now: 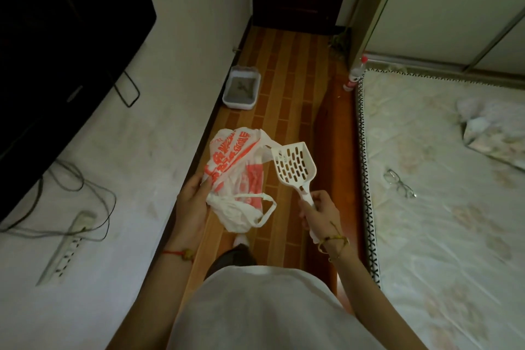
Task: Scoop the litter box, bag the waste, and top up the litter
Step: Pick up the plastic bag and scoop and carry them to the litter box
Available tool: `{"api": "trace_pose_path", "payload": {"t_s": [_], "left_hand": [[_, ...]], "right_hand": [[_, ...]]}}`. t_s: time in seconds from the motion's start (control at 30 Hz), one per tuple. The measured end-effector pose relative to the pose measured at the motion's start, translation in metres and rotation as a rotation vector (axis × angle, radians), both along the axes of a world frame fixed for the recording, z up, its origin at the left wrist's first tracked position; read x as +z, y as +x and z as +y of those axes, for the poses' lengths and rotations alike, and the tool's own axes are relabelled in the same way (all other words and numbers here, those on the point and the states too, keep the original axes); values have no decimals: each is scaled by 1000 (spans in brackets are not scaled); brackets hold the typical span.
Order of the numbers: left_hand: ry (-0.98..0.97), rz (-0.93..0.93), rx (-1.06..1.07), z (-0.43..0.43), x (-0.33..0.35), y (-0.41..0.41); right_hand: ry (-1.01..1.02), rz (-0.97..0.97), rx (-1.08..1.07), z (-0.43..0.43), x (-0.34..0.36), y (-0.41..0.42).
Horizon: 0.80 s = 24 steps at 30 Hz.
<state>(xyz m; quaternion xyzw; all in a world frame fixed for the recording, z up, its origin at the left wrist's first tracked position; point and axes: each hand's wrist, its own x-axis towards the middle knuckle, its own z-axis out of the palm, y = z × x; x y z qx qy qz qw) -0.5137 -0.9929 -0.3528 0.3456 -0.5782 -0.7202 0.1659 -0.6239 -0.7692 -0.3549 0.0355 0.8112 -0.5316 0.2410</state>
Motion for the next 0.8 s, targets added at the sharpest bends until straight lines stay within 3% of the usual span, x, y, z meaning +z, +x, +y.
{"api": "trace_pose_path", "payload": {"t_s": [0.8], "left_hand": [[25,-39,-129,-163,-5,-424]], "right_hand": [[-4,-11,-45,-167,-8,-404]]}}
